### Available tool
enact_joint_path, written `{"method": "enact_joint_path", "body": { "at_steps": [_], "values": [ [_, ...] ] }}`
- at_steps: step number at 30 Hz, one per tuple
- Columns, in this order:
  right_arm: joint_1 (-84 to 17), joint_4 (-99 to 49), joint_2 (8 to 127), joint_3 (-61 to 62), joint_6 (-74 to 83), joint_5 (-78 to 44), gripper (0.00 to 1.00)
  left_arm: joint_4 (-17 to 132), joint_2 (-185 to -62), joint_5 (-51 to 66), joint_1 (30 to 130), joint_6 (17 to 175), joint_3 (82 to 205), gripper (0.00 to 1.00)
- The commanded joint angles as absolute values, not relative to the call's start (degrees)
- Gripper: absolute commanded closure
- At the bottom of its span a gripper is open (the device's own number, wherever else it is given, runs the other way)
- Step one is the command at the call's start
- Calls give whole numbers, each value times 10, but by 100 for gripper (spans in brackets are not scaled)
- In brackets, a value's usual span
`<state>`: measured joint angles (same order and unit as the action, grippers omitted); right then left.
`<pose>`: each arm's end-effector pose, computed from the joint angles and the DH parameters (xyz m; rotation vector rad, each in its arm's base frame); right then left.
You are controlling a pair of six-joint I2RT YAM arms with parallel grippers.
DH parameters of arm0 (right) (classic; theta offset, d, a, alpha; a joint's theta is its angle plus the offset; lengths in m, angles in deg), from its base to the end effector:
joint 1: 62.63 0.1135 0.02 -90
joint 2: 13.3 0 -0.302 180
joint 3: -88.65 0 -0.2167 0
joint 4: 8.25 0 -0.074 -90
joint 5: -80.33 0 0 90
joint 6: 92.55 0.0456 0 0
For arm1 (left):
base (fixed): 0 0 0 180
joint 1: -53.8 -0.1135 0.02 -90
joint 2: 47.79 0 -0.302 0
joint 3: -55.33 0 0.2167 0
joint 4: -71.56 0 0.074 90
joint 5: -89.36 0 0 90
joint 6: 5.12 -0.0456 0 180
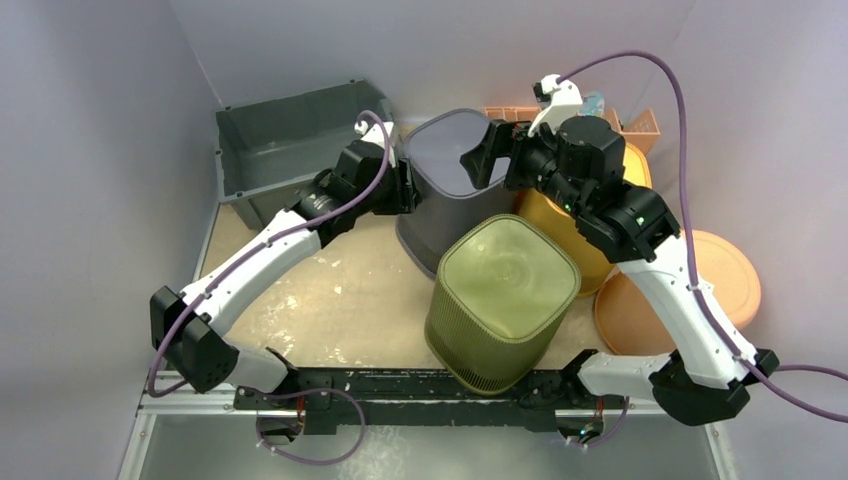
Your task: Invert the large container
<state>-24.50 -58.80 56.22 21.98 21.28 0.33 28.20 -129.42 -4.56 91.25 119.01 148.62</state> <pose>0.1534 0.1103 0.5325 -0.0816 1.7288 0.6600 0.2321 -0.1738 0.3933 0.0217 2.1958 -0.6552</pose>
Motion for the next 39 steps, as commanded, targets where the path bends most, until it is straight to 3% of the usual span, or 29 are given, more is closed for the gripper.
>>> {"method": "enact_joint_path", "body": {
  "at_steps": [1, 7, 12, 17, 21, 23, 27, 30, 39],
  "values": [
    [-245, -577, 572, 236, 210, 11, 0, 225, -1256, -125, 919, 1142, 1535, 48],
    [-245, -574, 578, 237, 209, 9, 0, 122, -1235, -176, 879, 1089, 1597, 48],
    [-246, -565, 585, 235, 209, 0, 0, 100, -1230, -204, 746, 1073, 1599, 48],
    [-246, -556, 592, 233, 209, -11, 0, 76, -1295, -255, 741, 974, 1636, 41],
    [-245, -555, 599, 239, 205, -21, 0, 120, -1308, -209, 739, 840, 1625, 44],
    [-246, -554, 599, 240, 203, -23, 0, 145, -1296, -198, 737, 789, 1605, 41],
    [-246, -557, 607, 241, 196, -32, 0, 104, -1334, -8, 673, 725, 1653, 37],
    [-246, -570, 621, 255, 187, -36, 0, 90, -1379, 44, 650, 705, 1681, 35],
    [-246, -584, 646, 285, 158, -28, 0, 8, -1517, 94, 613, 665, 1778, 35]
  ]
}}
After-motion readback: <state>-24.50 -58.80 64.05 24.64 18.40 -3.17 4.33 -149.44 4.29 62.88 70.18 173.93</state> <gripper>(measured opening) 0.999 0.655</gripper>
